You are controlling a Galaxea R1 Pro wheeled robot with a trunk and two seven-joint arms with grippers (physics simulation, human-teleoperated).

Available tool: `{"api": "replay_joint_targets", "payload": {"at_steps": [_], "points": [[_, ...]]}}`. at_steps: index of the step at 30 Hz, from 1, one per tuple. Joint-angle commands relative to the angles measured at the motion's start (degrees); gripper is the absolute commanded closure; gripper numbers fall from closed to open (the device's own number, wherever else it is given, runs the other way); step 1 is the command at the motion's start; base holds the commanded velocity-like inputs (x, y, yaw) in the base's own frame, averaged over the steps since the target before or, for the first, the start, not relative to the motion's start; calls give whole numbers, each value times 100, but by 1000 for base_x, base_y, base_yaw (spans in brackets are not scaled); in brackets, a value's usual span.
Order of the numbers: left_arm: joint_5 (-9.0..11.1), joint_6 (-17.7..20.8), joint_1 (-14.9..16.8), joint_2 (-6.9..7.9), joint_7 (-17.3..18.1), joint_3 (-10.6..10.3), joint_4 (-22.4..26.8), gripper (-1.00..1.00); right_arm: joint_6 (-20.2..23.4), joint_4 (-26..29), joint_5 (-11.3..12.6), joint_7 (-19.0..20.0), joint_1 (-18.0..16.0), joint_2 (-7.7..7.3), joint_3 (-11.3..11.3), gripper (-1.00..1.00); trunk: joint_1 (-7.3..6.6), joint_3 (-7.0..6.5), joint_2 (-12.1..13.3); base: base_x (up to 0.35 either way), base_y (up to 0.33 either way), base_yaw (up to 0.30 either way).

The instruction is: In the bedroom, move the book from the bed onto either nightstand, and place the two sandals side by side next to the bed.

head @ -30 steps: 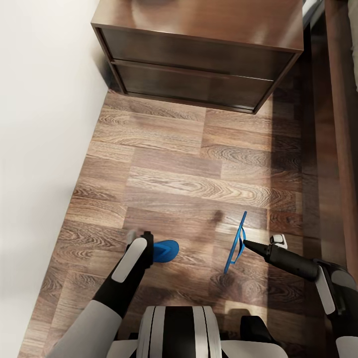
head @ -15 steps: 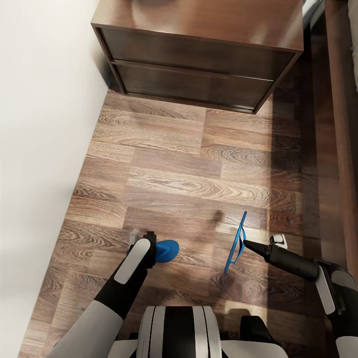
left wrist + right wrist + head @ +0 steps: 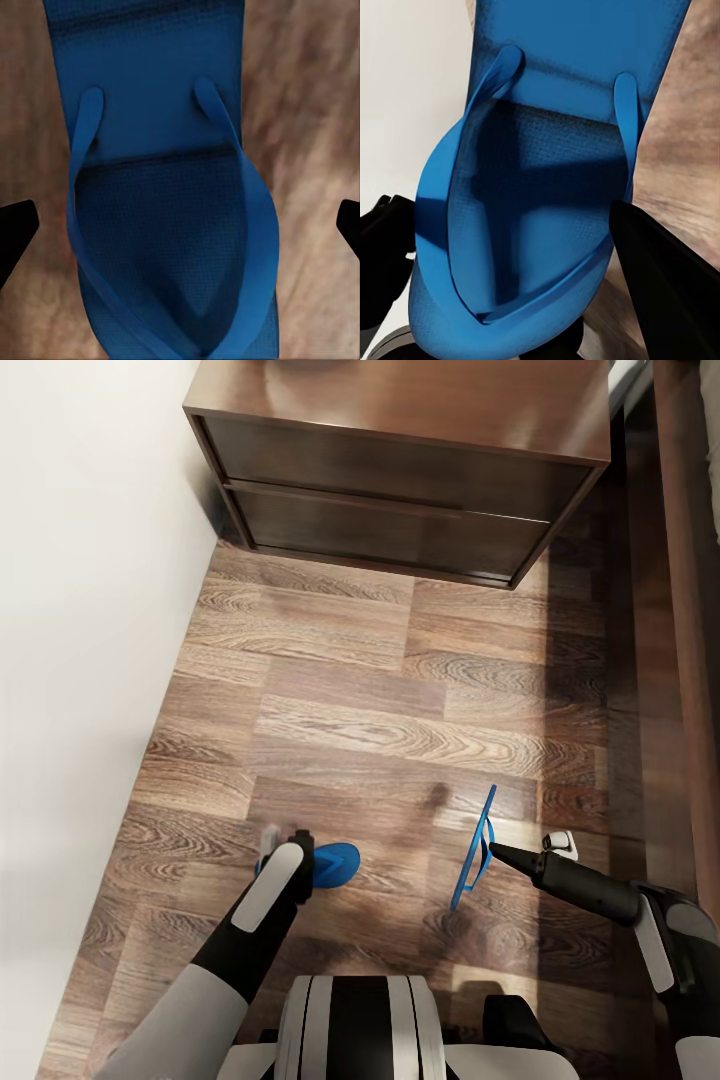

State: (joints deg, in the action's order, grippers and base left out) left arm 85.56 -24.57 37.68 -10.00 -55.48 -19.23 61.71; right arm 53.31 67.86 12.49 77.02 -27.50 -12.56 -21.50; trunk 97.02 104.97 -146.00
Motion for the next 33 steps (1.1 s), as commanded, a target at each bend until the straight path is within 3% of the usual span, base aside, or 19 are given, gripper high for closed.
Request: {"api": "replay_joint_targets", "payload": {"at_steps": [1, 33], "points": [[17, -20, 2, 0, -11, -2, -14, -100, 39, -1, 17, 6, -1, -1, -2, 100, -1, 3, -1, 0, 0, 0], [14, -12, 2, 0, 24, -2, -45, -100, 39, 4, 21, 6, -1, -1, 1, 100, 20, 3, -12, 0, 0, 0]]}}
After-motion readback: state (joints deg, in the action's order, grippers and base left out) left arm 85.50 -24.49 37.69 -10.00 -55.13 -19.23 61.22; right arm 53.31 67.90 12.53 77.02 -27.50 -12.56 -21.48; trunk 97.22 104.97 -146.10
